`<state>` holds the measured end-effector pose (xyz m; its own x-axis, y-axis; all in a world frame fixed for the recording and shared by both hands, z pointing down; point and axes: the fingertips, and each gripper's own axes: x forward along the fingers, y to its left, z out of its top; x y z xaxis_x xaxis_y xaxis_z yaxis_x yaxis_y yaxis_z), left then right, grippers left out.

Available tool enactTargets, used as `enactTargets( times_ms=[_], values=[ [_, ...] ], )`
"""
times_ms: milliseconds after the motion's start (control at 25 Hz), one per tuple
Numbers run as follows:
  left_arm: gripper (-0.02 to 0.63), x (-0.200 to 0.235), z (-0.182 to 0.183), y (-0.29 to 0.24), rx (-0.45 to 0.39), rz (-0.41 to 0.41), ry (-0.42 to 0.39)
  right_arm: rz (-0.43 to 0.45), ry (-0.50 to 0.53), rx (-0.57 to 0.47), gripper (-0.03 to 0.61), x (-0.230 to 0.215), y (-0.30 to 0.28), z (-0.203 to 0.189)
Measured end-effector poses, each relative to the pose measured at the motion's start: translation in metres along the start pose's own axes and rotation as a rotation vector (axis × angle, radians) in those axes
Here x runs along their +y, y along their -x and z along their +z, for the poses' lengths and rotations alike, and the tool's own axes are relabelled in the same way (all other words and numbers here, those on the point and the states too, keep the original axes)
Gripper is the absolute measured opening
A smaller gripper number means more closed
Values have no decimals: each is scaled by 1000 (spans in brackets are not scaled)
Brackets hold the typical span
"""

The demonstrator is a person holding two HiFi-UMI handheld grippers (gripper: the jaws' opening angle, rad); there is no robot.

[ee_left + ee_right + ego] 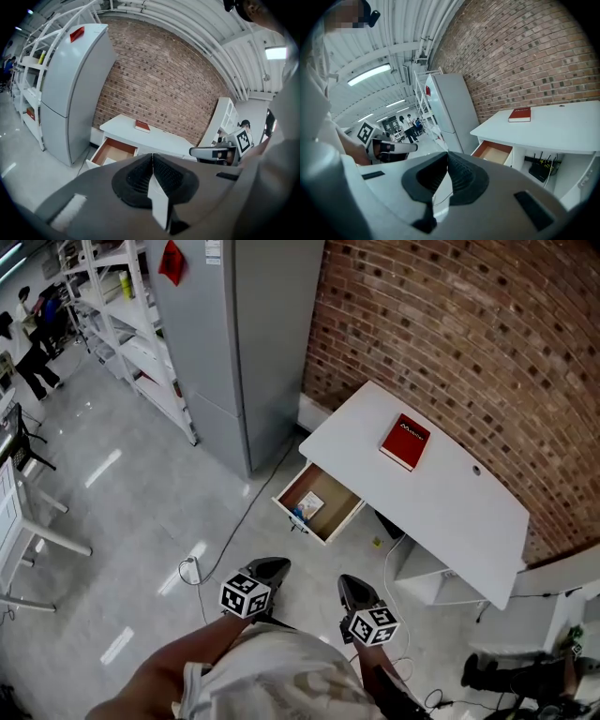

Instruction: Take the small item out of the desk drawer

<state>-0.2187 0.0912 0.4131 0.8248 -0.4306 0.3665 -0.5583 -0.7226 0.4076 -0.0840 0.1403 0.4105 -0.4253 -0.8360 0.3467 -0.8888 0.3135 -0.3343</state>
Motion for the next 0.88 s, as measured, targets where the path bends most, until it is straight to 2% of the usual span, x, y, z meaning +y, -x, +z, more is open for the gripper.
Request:
enactTargets(
  times_ms=[280, 560, 880],
  values=[
    [9, 37, 31, -29, -1, -36, -10, -57, -25, -11, 6, -19, -33, 19],
    [6, 60, 53, -50, 32, -121, -46, -123, -54, -25, 6, -32, -61, 31],
    [6, 93, 78, -62, 58, -165, -75, -187, -64, -58, 6, -36, -88, 53]
  ],
)
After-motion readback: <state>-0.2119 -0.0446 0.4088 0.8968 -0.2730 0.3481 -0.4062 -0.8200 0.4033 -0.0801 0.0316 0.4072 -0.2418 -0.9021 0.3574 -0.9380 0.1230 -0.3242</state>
